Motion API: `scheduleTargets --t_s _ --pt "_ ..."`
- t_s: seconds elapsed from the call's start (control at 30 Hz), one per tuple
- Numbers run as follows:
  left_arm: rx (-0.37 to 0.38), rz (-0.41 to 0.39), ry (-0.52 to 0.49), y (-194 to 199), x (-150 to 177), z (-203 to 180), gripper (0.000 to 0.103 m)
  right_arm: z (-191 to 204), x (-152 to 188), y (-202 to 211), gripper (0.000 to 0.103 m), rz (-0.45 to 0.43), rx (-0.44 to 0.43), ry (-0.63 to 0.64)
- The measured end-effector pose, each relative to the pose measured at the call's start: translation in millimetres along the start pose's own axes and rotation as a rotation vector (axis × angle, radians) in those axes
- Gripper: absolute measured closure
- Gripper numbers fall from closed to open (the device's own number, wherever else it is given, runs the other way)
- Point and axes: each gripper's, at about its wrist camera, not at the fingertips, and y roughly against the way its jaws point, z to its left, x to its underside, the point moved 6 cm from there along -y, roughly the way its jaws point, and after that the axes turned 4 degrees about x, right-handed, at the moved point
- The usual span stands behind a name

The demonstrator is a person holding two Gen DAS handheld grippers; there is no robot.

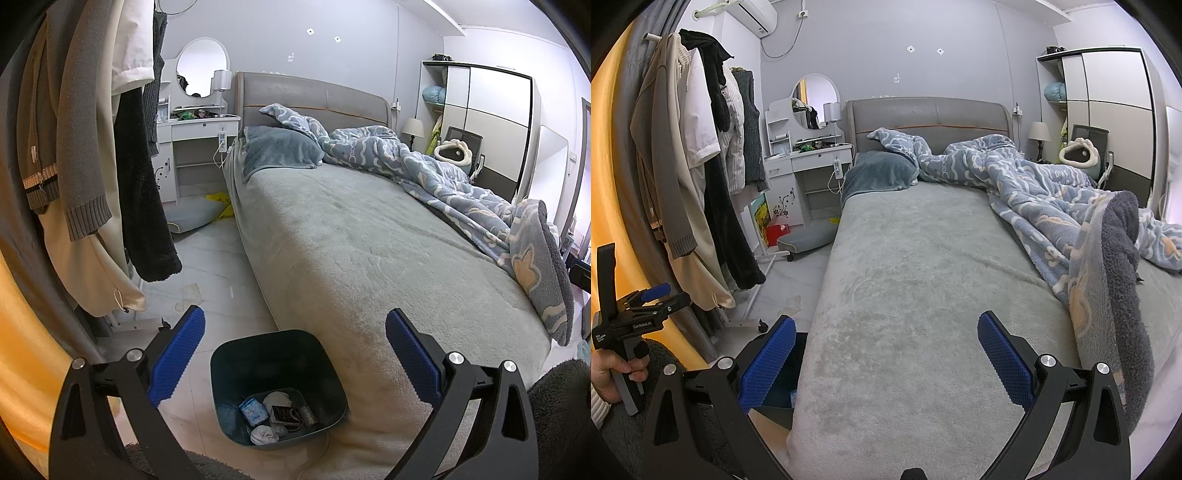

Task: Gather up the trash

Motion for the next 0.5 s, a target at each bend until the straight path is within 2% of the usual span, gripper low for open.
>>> scheduleTargets --t_s 0.5 --pt "0.001 0.001 0.003 -0.5 -0.1 0.7 0.003 -0.6 -0.3 -0.1 0.003 0.001 -0.001 0.000"
